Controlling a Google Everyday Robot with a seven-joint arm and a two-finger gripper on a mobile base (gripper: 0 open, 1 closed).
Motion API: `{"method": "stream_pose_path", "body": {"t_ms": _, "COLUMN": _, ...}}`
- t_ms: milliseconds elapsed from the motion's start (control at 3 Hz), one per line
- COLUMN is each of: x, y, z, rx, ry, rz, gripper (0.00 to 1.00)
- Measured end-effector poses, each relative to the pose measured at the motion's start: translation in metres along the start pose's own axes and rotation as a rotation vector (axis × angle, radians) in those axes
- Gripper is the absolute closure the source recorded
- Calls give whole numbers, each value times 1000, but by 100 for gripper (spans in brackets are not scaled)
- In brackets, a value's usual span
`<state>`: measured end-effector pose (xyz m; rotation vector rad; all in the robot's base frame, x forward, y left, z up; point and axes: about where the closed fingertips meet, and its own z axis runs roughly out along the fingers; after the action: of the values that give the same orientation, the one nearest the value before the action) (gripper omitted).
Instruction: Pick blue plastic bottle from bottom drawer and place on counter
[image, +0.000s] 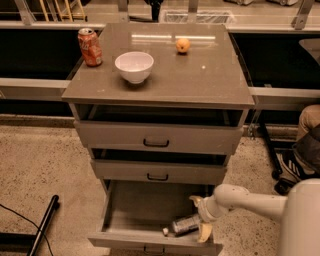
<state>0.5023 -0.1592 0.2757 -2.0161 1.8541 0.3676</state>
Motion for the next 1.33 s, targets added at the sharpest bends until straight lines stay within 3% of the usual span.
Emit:
{"method": "stream_pose_path", "body": {"t_ms": 667, "x": -23, "y": -18, "z": 40, "rx": -7, "ry": -5, "rz": -28, "gripper": 0}}
{"method": "stream_pose_path", "body": {"t_ms": 1000, "x": -16, "y": -23, "z": 55, "rx": -26, "ry": 15, "rz": -47, "gripper": 2}}
{"method": "stream_pose_path", "body": {"t_ms": 1333, "x": -6, "y": -15, "z": 80, "rx": -72, "ry": -2, "rz": -53, "gripper": 3}}
